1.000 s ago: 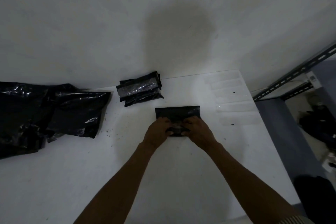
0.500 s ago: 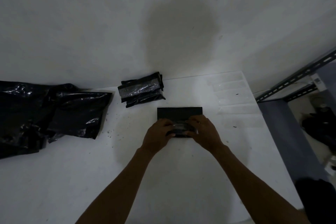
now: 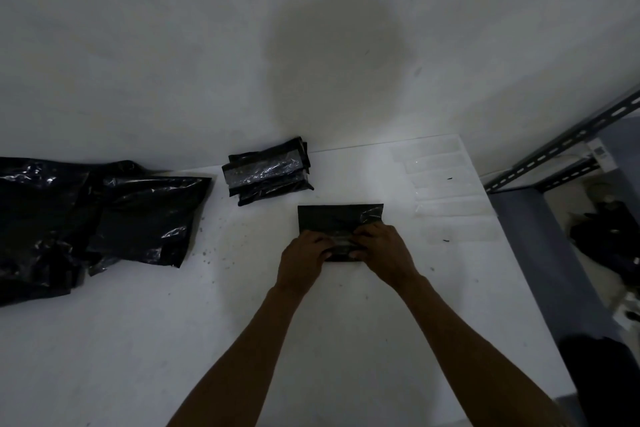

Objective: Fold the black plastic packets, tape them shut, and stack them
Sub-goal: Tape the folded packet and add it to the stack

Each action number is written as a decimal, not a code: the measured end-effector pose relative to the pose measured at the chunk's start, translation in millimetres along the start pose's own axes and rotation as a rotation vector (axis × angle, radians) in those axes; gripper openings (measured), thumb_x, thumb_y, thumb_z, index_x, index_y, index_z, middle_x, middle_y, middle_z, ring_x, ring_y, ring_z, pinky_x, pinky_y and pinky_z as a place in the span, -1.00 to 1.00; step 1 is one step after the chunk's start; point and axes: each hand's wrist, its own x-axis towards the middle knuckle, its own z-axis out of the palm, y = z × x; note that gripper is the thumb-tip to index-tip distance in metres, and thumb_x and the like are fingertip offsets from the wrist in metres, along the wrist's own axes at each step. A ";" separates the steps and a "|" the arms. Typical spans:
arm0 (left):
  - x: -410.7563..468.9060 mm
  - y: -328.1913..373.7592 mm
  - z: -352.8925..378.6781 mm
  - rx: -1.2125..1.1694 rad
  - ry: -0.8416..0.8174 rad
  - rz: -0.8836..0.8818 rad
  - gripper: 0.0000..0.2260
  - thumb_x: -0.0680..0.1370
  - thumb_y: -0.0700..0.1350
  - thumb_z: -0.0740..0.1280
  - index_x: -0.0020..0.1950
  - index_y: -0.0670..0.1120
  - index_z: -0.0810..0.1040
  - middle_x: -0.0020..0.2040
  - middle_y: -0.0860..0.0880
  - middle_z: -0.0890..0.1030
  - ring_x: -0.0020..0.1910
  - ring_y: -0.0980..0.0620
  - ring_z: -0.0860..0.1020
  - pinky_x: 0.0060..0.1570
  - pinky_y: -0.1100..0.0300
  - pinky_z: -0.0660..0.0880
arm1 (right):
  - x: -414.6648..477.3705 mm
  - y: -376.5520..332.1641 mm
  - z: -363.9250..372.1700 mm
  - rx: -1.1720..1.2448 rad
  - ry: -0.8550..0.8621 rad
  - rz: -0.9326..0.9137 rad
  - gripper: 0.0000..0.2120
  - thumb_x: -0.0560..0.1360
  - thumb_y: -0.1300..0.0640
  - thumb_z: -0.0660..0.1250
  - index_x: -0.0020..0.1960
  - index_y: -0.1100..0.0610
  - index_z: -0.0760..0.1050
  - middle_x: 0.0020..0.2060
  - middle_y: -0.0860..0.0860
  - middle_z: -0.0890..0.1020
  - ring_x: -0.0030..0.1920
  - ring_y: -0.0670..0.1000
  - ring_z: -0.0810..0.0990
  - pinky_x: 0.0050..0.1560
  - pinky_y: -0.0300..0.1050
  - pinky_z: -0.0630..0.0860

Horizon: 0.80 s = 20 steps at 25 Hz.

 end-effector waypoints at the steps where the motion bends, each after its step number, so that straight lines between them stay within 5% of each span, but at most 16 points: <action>1: -1.1 -4.0 -0.2 -0.016 0.014 0.000 -0.82 0.47 -0.14 0.42 0.05 -0.08 0.68 0.04 -0.04 0.68 0.01 0.02 0.57 -0.01 0.17 0.55 | -0.4 4.9 -2.0 0.011 -0.005 0.011 -0.70 0.32 0.03 0.56 -0.01 0.13 0.70 -0.05 0.05 0.69 -0.06 0.11 0.63 -0.11 0.00 0.58; 5: 0.7 -4.5 -7.5 -0.059 0.002 -0.043 -0.73 0.39 -0.25 0.54 0.07 -0.10 0.68 0.05 -0.05 0.68 0.03 -0.01 0.59 0.04 0.14 0.57 | -4.4 10.0 -6.5 0.022 -0.021 0.091 -0.68 0.32 0.01 0.57 0.00 0.17 0.69 -0.04 0.09 0.69 -0.05 0.14 0.61 -0.09 0.05 0.59; 9: 12.4 2.6 -7.4 -0.004 -0.098 -0.037 -0.77 0.45 -0.11 0.50 0.09 -0.09 0.67 0.05 -0.09 0.63 0.01 -0.06 0.55 -0.01 0.19 0.47 | 4.8 -2.7 0.6 0.006 0.001 0.031 -0.64 0.42 -0.16 0.37 -0.01 0.11 0.68 -0.08 0.06 0.66 -0.07 0.10 0.57 -0.09 0.01 0.53; 16: 11.9 -17.6 -13.2 -0.023 -0.172 -0.128 -0.77 0.45 -0.08 0.49 0.10 -0.07 0.68 0.04 -0.07 0.60 -0.01 -0.07 0.53 -0.08 0.04 0.55 | 3.0 9.9 -8.3 -0.084 -0.037 0.028 -0.78 0.36 -0.05 0.50 -0.03 -0.02 0.69 -0.10 -0.07 0.66 -0.06 0.08 0.57 -0.04 0.03 0.49; 20: 13.8 -12.3 -27.6 -0.058 -0.133 -0.100 -0.76 0.45 -0.11 0.51 0.09 -0.11 0.66 0.03 -0.11 0.58 -0.03 -0.07 0.52 -0.09 0.03 0.55 | 2.1 8.9 -16.5 0.002 -0.024 0.032 -0.78 0.39 0.01 0.50 -0.01 0.08 0.65 -0.07 0.01 0.65 -0.06 0.08 0.57 -0.07 0.00 0.52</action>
